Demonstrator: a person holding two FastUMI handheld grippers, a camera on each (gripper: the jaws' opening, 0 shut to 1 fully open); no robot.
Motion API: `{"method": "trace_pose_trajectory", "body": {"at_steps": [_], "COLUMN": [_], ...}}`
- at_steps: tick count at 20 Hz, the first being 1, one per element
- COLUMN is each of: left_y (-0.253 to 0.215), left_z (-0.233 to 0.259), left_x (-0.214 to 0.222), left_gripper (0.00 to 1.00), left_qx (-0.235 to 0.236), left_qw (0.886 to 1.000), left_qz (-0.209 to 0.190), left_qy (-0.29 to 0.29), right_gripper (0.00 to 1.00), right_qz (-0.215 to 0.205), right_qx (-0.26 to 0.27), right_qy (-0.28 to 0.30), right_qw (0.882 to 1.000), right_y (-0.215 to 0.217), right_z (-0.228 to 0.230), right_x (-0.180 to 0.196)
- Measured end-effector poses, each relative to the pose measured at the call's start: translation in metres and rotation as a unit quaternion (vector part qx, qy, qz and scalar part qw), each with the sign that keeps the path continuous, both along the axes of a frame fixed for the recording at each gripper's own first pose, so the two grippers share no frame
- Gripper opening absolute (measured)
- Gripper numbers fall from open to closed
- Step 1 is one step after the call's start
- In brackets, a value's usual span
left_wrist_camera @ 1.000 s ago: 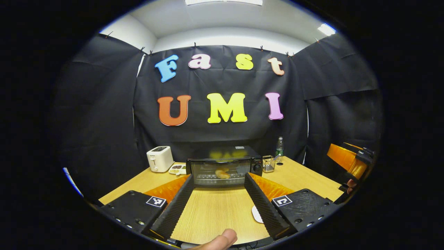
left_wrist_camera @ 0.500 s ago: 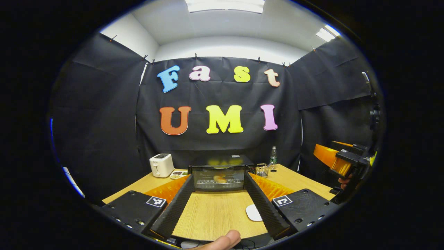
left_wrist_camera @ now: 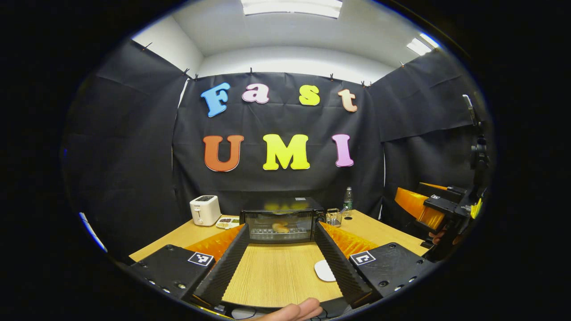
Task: Open the electric oven with the left hand, put the food in, and close the electric oven.
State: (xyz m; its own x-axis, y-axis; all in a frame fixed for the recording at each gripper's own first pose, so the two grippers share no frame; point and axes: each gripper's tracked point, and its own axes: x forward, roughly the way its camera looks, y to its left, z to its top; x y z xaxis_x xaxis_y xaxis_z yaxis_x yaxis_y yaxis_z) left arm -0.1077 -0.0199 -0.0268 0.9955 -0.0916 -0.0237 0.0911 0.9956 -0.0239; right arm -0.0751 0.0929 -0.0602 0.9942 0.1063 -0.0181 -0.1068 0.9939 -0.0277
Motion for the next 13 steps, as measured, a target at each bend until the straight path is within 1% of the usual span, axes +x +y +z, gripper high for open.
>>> {"method": "trace_pose_trajectory", "body": {"at_steps": [6, 13], "left_y": [0.005, 0.008], "left_z": [-0.004, -0.007], "left_x": [0.002, 0.0], "left_gripper": [0.95, 0.95], "left_qx": [-0.014, -0.012], "left_qw": [1.0, 1.0], "left_qz": [0.002, 0.008], "left_qy": [0.0, 0.0], "right_gripper": [0.94, 0.94], "right_qz": [-0.005, -0.008], "right_qx": [0.008, 0.012], "right_qy": [0.01, 0.009], "right_qw": [1.0, 1.0], "right_y": [-0.005, -0.011], "right_z": [-0.009, -0.011], "right_x": [0.001, 0.002]}}
